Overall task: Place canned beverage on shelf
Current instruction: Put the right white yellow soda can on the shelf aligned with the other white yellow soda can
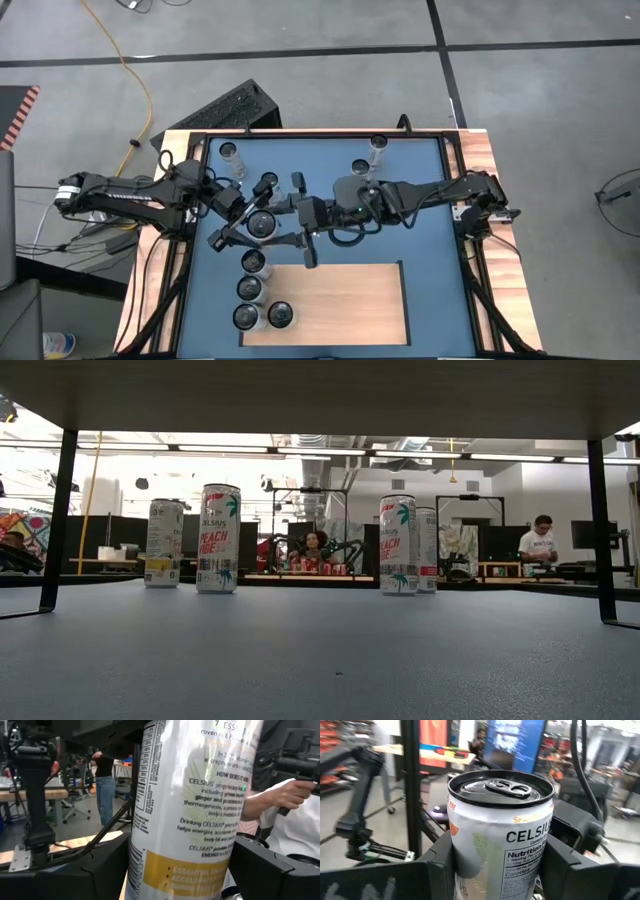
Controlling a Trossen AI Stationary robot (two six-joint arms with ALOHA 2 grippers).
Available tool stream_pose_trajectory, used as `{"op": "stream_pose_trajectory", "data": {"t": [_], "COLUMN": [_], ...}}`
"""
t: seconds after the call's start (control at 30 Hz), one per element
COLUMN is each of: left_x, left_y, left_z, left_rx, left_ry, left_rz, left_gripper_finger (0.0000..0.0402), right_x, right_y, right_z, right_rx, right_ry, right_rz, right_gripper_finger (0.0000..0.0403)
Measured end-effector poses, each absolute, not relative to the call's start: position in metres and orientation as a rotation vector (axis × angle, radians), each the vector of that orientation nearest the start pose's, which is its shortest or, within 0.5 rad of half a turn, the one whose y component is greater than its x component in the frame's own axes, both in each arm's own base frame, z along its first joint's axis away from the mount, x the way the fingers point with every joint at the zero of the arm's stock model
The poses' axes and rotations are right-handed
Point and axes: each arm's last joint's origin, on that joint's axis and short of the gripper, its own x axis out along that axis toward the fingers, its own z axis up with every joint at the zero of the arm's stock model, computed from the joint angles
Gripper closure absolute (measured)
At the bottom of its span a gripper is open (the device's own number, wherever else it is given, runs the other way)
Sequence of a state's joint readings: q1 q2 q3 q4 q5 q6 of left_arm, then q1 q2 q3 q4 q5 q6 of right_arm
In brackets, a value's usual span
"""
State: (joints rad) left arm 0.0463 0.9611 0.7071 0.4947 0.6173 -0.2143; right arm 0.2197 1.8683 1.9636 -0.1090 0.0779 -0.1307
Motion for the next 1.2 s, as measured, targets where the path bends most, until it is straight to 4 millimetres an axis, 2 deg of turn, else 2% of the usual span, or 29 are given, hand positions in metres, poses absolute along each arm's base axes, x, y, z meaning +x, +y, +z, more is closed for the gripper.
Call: {"op": "stream_pose_trajectory", "data": {"t": [0.2, 0.37, 0.57, 0.83, 0.97, 1.07, 1.2], "left_x": [0.209, 0.203, 0.196, 0.177, 0.159, 0.142, 0.119], "left_y": [-0.007, -0.006, -0.001, 0.001, 0.0, -0.001, -0.001], "left_z": [0.339, 0.344, 0.347, 0.357, 0.365, 0.369, 0.374], "left_rx": [-0.114, -0.112, -0.11, -0.08, -0.078, -0.072, -0.077], "left_ry": [-0.178, -0.201, -0.209, -0.258, -0.29, -0.307, -0.349], "left_rz": [-0.594, -0.574, -0.451, -0.421, -0.425, -0.401, -0.326], "left_gripper_finger": [0.0111, 0.0111, 0.0111, 0.0111, 0.0111, 0.0111, 0.011], "right_x": [0.419, 0.414, 0.402, 0.387, 0.376, 0.369, 0.366], "right_y": [0.105, 0.107, 0.107, 0.126, 0.14, 0.158, 0.179], "right_z": [0.437, 0.439, 0.447, 0.443, 0.44, 0.429, 0.399], "right_rx": [-0.149, -0.148, -0.148, -0.194, -0.114, -0.071, 0.023], "right_ry": [0.018, 0.035, 0.059, 0.143, 0.191, 0.224, 0.225], "right_rz": [0.068, 0.02, -0.099, -0.24, -0.23, -0.258, -0.321], "right_gripper_finger": [0.0218, 0.0218, 0.0218, 0.0218, 0.0218, 0.0218, 0.0218]}}
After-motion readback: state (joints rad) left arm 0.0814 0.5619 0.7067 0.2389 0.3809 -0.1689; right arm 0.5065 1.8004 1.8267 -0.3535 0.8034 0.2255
